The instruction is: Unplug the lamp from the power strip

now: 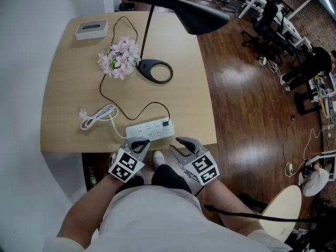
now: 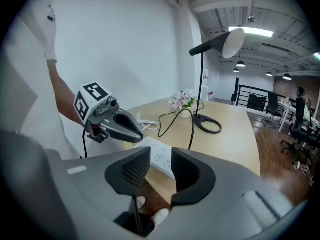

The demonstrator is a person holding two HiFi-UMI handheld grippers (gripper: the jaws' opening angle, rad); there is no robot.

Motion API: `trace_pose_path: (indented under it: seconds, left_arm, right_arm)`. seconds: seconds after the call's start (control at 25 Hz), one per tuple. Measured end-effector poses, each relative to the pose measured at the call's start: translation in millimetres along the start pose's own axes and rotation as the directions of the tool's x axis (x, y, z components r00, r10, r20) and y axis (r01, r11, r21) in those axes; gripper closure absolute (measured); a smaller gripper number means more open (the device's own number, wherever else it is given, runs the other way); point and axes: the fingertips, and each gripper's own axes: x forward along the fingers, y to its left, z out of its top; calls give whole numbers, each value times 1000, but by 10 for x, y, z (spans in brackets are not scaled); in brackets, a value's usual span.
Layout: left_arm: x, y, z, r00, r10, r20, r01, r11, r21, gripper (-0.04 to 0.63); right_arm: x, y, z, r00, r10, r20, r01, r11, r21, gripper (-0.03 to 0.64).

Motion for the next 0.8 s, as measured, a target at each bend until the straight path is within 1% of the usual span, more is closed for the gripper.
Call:
trace_pose_path:
  seconds: [0.12, 0.2, 0.36, 0.48, 0.56, 0.6, 0.8]
  left_arm:
    - [361, 238, -100, 998, -14, -69, 13, 1000, -11, 595]
    - [571, 369, -140, 994, -14, -110, 13, 1000, -9, 595]
    - [834, 438, -250, 979, -26, -201, 24, 1000, -15, 595]
    - [932, 382, -327, 963, -48, -265, 41, 999, -30, 595]
    - [967, 387, -351, 955, -47, -293, 39, 999, -32, 595]
    - [978, 390, -357, 953, -48, -301, 39, 999, -34, 595]
    - [976, 394, -367, 944, -77, -322, 56, 996, -75, 595]
  right_arm:
    - [432, -337, 32, 1000, -15, -28, 15, 1000, -24, 485]
    - [697, -546, -13, 998, -14, -67, 10, 998, -55, 485]
    - [1054, -754, -202, 987, 33, -160, -48, 995, -92, 485]
    - [1171, -765, -290, 976, 94, -197, -114, 989, -94, 494]
    - [1215, -771, -307, 971, 122, -205, -146, 983, -109, 504]
    - [1224, -778, -309, 969, 131, -208, -158, 981, -117, 524]
    - [1234, -758, -310, 957, 189, -219, -224, 963, -147, 534]
